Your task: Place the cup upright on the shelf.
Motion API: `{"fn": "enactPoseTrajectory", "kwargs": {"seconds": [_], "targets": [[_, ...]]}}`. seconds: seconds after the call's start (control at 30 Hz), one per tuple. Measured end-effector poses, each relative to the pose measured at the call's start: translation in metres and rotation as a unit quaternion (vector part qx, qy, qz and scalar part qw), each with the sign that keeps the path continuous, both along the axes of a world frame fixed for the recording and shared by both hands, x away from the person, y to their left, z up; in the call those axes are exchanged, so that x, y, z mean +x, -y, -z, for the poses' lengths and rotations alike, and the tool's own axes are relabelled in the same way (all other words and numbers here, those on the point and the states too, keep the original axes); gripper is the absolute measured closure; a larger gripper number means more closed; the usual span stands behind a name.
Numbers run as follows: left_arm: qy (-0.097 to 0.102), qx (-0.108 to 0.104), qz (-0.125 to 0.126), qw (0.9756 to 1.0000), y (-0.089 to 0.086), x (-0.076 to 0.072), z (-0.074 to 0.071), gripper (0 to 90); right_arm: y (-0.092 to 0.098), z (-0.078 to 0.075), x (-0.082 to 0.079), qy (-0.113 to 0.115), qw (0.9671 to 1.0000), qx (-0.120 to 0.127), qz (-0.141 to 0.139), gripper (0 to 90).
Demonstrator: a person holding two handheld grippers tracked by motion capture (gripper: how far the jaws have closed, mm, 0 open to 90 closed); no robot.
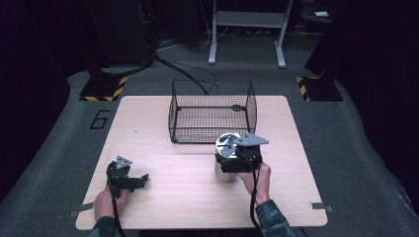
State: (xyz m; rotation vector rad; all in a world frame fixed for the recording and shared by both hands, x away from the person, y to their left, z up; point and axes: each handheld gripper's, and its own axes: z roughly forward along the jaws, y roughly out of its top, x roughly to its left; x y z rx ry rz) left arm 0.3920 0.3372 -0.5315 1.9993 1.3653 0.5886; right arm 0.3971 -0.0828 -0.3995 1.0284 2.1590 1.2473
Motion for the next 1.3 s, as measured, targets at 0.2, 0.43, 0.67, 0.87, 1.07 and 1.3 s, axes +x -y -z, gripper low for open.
{"fn": "enactPoseTrajectory", "kwargs": {"seconds": [0.2, 0.43, 0.67, 0.87, 1.07, 1.3], "targets": [[-0.002, 0.000, 0.001, 1.0000, 0.000, 0.000, 0.000, 0.2, 0.004, -0.010, 0.006, 0.003, 1.0000, 0.002, 0.005, 3.6], [-0.002, 0.001, 0.001, 1.0000, 0.000, 0.000, 0.000, 0.2, 0.006, -0.019, 0.012, 0.002, 1.0000, 0.002, 0.007, 3.6], [-0.001, 0.000, 0.001, 1.0000, 0.000, 0.000, 0.000, 0.2, 0.008, -0.025, 0.018, 0.000, 0.9999, 0.007, 0.014, 3.6], [-0.002, 0.001, 0.002, 1.0000, 0.000, 0.000, 0.000, 0.2, 0.011, -0.033, 0.024, 0.003, 0.9998, 0.011, 0.017, 3.6], [-0.002, 0.000, 0.002, 1.0000, 0.000, 0.000, 0.000, 0.2, 0.013, -0.041, 0.029, 0.003, 0.9996, 0.016, 0.023, 3.6], [-0.002, 0.001, 0.002, 1.0000, 0.000, 0.000, 0.000, 0.1, 0.015, -0.048, 0.035, 0.003, 0.9996, 0.017, 0.024, 3.6]]}}
